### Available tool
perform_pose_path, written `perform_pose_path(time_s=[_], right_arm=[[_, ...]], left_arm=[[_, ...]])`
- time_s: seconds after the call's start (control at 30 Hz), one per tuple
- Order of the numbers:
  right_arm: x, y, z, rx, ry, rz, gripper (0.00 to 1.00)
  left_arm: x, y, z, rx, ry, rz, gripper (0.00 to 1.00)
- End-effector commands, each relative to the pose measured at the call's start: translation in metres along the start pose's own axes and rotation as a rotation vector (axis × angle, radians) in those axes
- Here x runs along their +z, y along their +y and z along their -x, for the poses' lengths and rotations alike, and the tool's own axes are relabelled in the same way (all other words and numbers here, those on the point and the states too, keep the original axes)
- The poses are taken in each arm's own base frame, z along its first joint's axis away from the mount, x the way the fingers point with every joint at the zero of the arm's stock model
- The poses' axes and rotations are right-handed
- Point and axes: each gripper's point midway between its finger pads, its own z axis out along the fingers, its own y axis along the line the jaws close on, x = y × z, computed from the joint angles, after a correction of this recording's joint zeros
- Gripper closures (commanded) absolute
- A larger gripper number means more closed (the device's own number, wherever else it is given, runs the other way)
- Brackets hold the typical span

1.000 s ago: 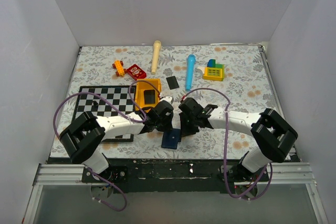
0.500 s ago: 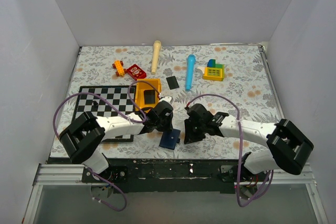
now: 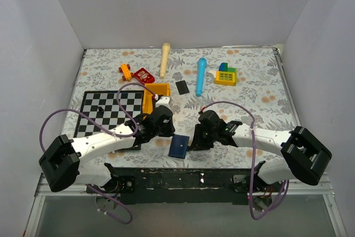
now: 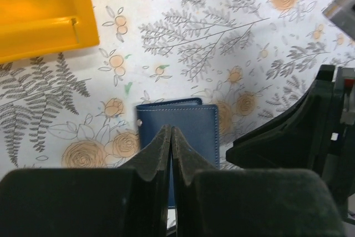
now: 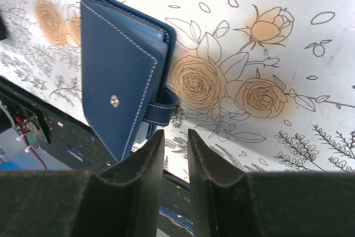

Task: Put the credit cards into the card holder
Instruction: Close the card holder at the center of the board.

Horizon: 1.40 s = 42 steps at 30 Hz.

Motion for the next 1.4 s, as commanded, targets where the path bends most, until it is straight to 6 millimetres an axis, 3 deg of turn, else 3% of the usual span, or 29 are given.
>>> perform_pose_path(time_s=[0.0,0.17,0.37,0.87,1.03,1.23,1.37], right_arm=[[0.004,0.014,0.009,0.025,-0.008,0.014,0.69],[0.005,0.016,0.014,0.001,-0.011,-0.031,0.69],[0.007,0.023,0.019,-0.012,-0.004,-0.032,0.68],[0.007,0.051,0.019,-0.085,0.018,0.033,0.54],[0.012,0.054,0.017,-0.129,0.036,-0.026,0.51],[0.012,0.041,0.015,-0.196,0.027,-0.202,0.51],[0.015,0.049,0.013,-0.184,0.011,-0.139,0.51]], left_arm=[[0.003,0.034,-0.031,0.001,0.060,0.107,1.00],[0.013,0.048,-0.060,0.002,0.126,0.126,1.00],[0.023,0.050,-0.072,0.015,0.162,0.121,1.00],[0.027,0.042,-0.078,0.001,0.176,0.074,1.00],[0.026,0.042,-0.077,-0.002,0.167,0.067,1.00],[0.025,0.041,-0.075,-0.005,0.159,0.062,1.00],[0.026,0.041,-0.076,-0.004,0.159,0.058,1.00]])
